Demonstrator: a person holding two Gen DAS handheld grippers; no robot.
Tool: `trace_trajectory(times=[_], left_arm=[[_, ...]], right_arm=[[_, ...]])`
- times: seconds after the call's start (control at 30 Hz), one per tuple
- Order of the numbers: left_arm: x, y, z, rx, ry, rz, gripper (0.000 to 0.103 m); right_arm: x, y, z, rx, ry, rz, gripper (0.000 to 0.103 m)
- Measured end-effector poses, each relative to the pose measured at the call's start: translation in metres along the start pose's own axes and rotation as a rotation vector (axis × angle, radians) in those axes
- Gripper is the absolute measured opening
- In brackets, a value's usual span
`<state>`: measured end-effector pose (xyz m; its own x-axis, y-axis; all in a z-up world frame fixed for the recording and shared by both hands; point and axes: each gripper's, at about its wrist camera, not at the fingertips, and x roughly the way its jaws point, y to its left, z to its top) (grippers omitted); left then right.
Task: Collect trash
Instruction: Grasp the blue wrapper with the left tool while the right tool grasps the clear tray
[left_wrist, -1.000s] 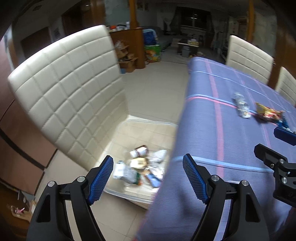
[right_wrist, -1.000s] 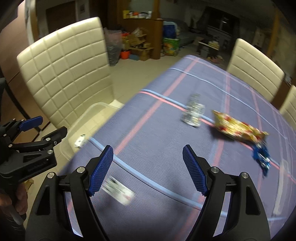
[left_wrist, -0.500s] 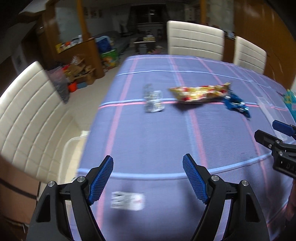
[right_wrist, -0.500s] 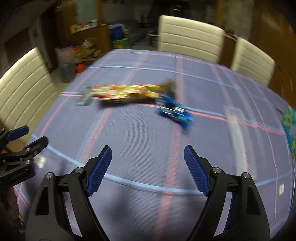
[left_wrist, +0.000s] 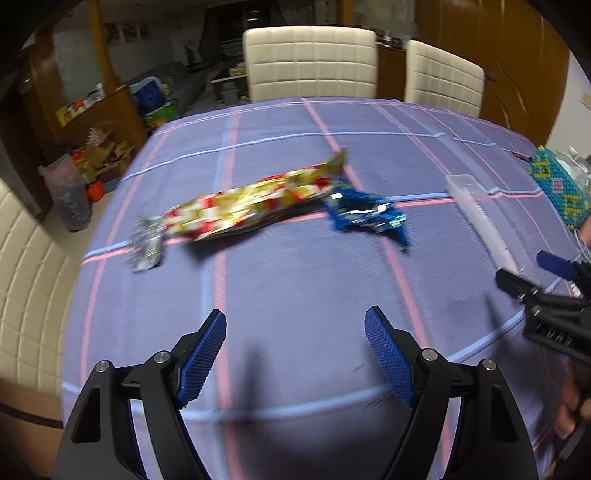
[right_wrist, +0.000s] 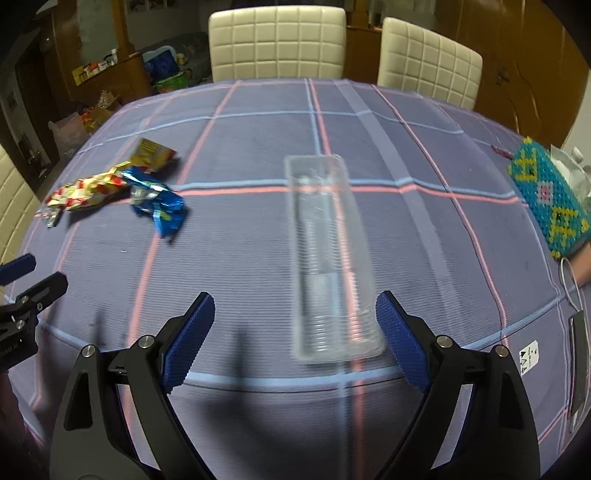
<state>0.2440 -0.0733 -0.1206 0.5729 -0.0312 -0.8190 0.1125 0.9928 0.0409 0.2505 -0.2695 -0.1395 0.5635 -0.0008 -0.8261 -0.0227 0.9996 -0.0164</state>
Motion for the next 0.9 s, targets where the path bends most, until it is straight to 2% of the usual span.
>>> trace_trajectory(times=[0.17,0.33,0.47,0.6,0.67,0.7,0.73,0.77,0.9], left_arm=[[0.023,-0.035,0.023,0.049,0.022,-0.032,0.076],[0.053,-0.061,0.045,0.093,0.043,-0.004,0.076],[0.074,-0.065,0.058,0.085,0.061,0.031,0.076],[0.084,-0.06,0.068,0.045,0.062,0.025,0.076],[0.085,-0.059,0.069,0.041,0.057,0.022,0.075],[0.086,-0.058,0.069,0.039,0.054,0.015,0.075],[0.085,-0.057,0.068,0.036,0.05,0.009,0.074],[0.085,-0.056,0.068,0.03,0.044,-0.001,0.066],[0.08,-0.055,0.063,0.029,0.041,-0.018,0.06]], right_arm=[[0.019,-0.015,0.002,0.01,0.032,0.007,0.088],[0.032,-0.024,0.008,0.005,0.046,0.016,0.088],[0.04,-0.027,0.015,0.003,0.05,0.034,0.086],[0.042,-0.027,0.019,0.003,0.037,0.033,0.073],[0.041,-0.026,0.021,0.002,0.028,0.037,0.057],[0.041,-0.027,0.022,0.006,0.023,0.042,0.053],[0.04,-0.027,0.022,0.009,0.022,0.046,0.05],[0.04,-0.027,0.022,0.016,0.022,0.056,0.048],[0.037,-0.024,0.02,0.016,0.019,0.056,0.044]])
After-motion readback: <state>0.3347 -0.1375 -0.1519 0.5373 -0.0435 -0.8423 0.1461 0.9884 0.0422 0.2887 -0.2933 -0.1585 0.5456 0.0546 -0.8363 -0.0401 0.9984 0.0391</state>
